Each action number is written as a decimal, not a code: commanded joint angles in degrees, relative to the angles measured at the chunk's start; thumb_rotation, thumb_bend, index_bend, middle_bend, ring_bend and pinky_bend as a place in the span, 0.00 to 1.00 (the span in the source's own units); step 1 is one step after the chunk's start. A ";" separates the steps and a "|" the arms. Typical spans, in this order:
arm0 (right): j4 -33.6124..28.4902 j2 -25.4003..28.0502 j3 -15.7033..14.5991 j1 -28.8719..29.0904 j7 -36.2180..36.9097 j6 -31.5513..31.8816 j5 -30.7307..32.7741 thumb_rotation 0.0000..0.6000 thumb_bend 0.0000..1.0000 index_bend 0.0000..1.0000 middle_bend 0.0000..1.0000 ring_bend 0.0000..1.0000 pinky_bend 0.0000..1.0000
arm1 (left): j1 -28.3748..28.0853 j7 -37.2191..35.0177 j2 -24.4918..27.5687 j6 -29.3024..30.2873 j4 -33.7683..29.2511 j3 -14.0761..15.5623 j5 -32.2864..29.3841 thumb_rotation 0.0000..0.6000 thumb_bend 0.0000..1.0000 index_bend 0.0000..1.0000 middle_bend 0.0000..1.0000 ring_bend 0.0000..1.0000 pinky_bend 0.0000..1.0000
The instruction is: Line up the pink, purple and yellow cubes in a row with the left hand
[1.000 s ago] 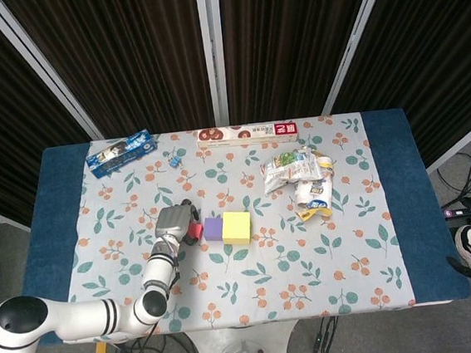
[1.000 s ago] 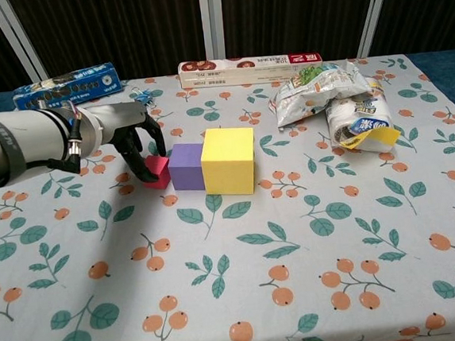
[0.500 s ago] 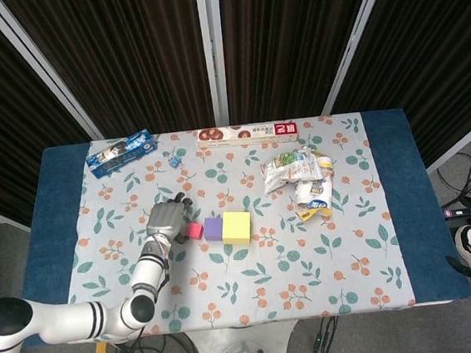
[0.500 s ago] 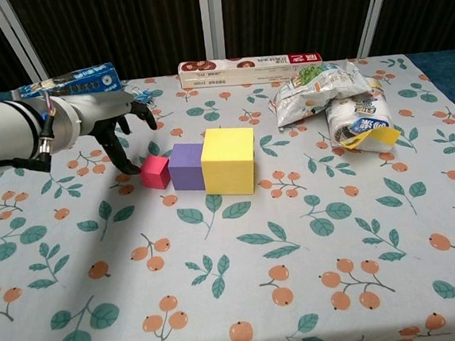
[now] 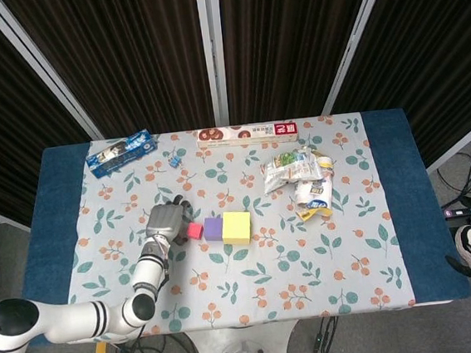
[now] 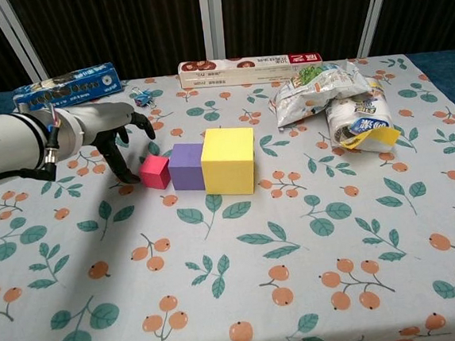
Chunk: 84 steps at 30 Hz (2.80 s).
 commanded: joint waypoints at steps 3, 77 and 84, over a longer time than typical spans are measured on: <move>0.04 0.00 0.02 -0.06 0.05 0.04 0.09 1.00 0.03 0.09 0.17 0.01 0.11 | -0.23 -1.27 -0.09 -1.03 -0.86 -1.00 -0.30 1.00 0.23 0.25 0.18 0.23 0.31; 0.62 0.12 0.20 -1.41 0.39 1.04 0.94 1.00 0.03 0.09 0.17 0.01 0.12 | -3.17 0.48 -6.14 -3.77 11.11 -3.91 -2.52 1.00 0.21 0.25 0.18 0.23 0.31; 0.65 0.36 0.37 -1.41 0.58 0.79 1.38 1.00 0.03 0.09 0.17 0.01 0.11 | -3.73 1.66 -6.65 -3.26 11.43 -3.86 -3.82 1.00 0.21 0.25 0.18 0.23 0.31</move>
